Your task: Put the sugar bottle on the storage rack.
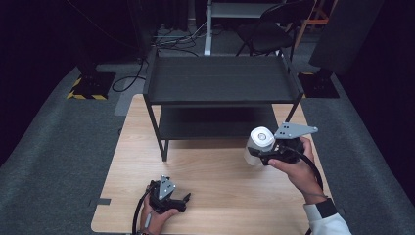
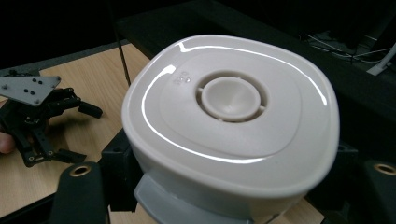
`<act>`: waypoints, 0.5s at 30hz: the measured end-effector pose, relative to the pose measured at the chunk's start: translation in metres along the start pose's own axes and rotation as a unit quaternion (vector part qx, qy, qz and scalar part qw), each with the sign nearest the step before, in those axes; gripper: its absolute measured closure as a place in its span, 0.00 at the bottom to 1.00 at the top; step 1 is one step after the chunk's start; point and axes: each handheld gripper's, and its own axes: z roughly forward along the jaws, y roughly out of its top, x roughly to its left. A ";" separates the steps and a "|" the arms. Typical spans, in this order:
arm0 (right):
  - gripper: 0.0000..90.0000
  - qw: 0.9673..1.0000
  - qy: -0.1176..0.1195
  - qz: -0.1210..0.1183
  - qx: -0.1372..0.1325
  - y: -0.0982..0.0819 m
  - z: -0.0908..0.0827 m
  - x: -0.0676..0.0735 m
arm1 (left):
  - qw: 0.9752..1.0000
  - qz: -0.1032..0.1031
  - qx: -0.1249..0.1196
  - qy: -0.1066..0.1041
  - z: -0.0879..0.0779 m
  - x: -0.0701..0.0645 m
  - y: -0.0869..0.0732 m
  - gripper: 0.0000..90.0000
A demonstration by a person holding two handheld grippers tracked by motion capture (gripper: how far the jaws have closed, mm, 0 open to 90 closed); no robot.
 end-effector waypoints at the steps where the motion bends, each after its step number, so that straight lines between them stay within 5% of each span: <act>1: 0.31 1.000 0.000 0.001 0.000 0.002 0.001 0.000 | 1.000 0.000 0.000 0.000 0.000 0.000 0.000 0.00; 15: 0.31 1.000 -0.020 0.004 -0.001 0.033 0.007 -0.003 | 1.000 0.000 0.000 0.000 0.000 0.000 0.000 0.00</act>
